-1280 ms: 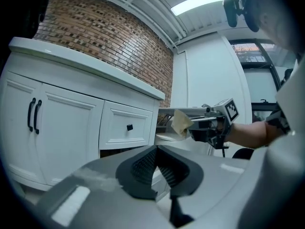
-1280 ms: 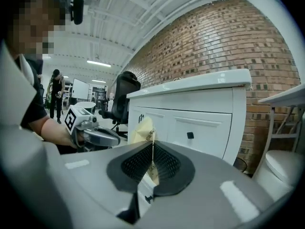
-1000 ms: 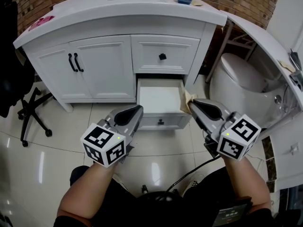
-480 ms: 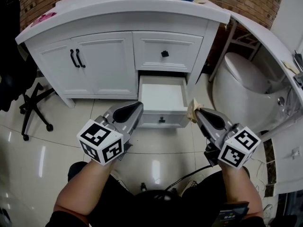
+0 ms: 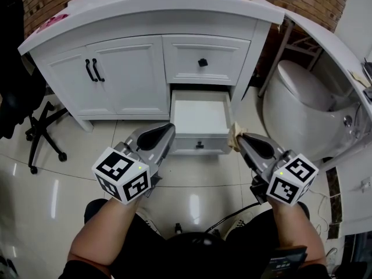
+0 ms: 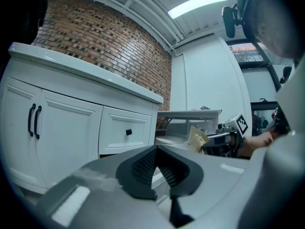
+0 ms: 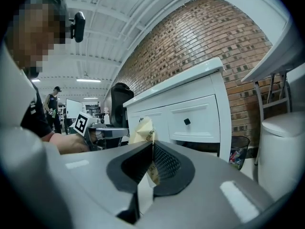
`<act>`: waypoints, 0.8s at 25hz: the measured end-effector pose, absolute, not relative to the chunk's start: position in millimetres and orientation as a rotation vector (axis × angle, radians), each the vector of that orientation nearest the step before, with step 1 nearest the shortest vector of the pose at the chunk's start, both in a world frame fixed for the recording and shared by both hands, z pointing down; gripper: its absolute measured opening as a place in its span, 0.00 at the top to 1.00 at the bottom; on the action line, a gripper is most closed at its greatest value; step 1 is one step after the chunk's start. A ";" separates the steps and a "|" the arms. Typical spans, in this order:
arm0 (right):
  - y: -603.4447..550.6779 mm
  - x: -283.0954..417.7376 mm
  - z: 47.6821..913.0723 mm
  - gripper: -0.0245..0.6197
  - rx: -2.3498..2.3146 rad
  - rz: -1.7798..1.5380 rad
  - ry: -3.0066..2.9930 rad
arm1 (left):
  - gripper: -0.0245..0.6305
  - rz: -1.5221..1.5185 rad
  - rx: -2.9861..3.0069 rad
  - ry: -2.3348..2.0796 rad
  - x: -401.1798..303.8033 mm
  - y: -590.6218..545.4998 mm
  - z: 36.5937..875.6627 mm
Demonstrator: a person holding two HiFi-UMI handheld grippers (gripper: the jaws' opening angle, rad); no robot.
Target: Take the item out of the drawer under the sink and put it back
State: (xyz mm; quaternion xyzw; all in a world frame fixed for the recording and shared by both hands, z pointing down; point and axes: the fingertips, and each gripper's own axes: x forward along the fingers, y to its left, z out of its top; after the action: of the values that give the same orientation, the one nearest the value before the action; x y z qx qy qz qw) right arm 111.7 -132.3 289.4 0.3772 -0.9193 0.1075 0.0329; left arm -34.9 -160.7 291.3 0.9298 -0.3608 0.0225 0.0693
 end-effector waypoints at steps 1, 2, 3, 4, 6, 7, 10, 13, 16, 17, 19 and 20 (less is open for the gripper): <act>-132.2 112.1 289.1 0.95 1.162 0.337 -2.832 | 0.96 0.071 2.798 -1.083 -34.8 -160.5 292.1; -131.9 112.3 288.8 0.95 1.163 0.341 -2.835 | 0.96 0.075 2.797 -1.079 -34.5 -160.2 293.0; -131.7 112.0 288.7 0.95 1.162 0.342 -2.837 | 0.96 0.078 2.797 -1.076 -34.1 -159.7 293.6; -131.6 111.4 288.7 0.95 1.161 0.342 -2.837 | 0.96 0.079 2.797 -1.074 -33.8 -159.4 293.7; -131.8 109.8 289.4 0.95 1.158 0.344 -2.836 | 0.96 0.076 2.798 -1.073 -33.6 -158.9 293.0; -131.8 109.1 289.9 0.95 1.157 0.344 -2.834 | 0.96 0.075 2.798 -1.073 -33.7 -158.7 292.6; -131.5 108.3 291.7 0.95 1.156 0.347 -2.829 | 0.96 0.075 2.798 -1.073 -33.9 -158.1 292.6; -133.0 109.5 292.6 0.95 1.167 0.357 -2.824 | 0.96 0.076 2.799 -1.069 -31.8 -158.3 292.7; -134.3 108.5 294.0 0.95 1.170 0.362 -2.816 | 0.96 0.079 2.801 -1.060 -29.6 -157.7 293.2; -134.4 107.6 294.8 0.95 1.169 0.361 -2.815 | 0.96 0.080 2.801 -1.059 -29.7 -157.3 293.5; -134.8 106.5 295.8 0.95 1.166 0.360 -2.813 | 0.96 0.081 2.802 -1.060 -30.3 -156.8 293.6; -135.5 106.4 295.6 0.95 1.167 0.360 -2.812 | 0.96 0.081 2.801 -1.061 -30.6 -156.7 293.6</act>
State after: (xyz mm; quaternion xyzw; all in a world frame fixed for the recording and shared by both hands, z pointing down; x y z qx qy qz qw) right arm 106.4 -135.5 295.6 0.3803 -0.9166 0.1174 0.0382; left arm -30.6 -156.7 293.6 0.9323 -0.3533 0.0271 0.0725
